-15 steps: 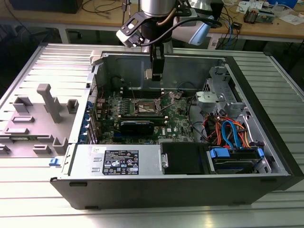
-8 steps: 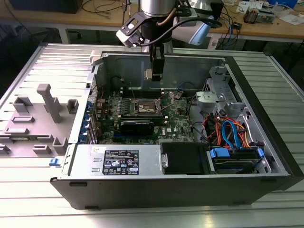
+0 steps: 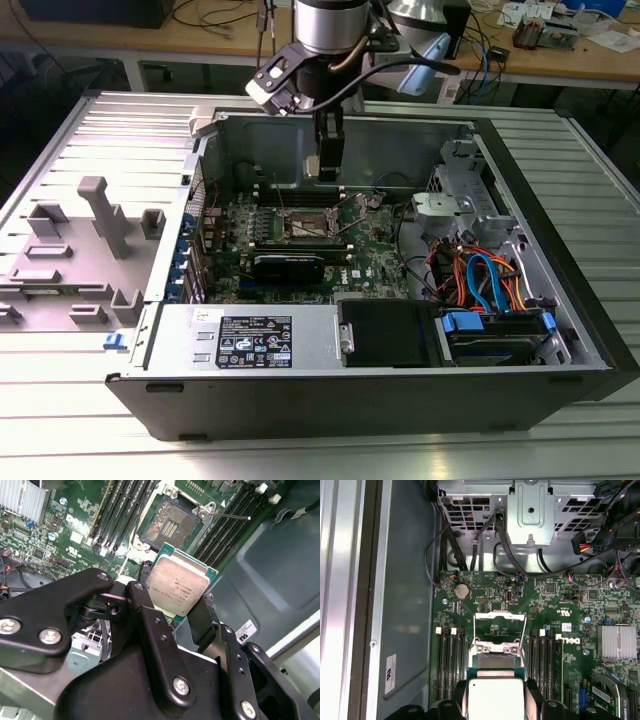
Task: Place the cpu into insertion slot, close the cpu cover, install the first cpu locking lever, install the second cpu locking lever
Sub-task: 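Place the cpu into insertion slot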
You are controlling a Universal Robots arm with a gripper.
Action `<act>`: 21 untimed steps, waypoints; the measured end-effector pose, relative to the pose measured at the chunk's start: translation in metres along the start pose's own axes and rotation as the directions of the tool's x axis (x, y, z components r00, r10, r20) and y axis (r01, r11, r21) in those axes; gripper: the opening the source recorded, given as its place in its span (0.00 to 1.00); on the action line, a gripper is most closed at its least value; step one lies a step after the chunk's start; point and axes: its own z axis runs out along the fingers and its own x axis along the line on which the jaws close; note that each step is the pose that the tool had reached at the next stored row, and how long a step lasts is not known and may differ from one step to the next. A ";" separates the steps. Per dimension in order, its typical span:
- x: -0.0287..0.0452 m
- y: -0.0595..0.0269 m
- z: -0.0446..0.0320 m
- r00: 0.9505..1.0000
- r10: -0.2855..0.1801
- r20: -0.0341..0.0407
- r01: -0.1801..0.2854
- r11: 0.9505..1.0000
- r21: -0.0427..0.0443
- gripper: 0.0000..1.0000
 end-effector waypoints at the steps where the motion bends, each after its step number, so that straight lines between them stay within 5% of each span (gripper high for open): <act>1: 0.0000 -0.0013 0.0017 1.000 0.000 0.000 0.000 1.000 0.000 0.54; 6: 0.0014 -0.0085 0.0175 0.999 0.038 0.003 -0.038 0.999 -0.001 0.54; 21: 0.0008 -0.0131 0.0515 0.999 0.038 0.003 -0.038 0.999 -0.001 0.54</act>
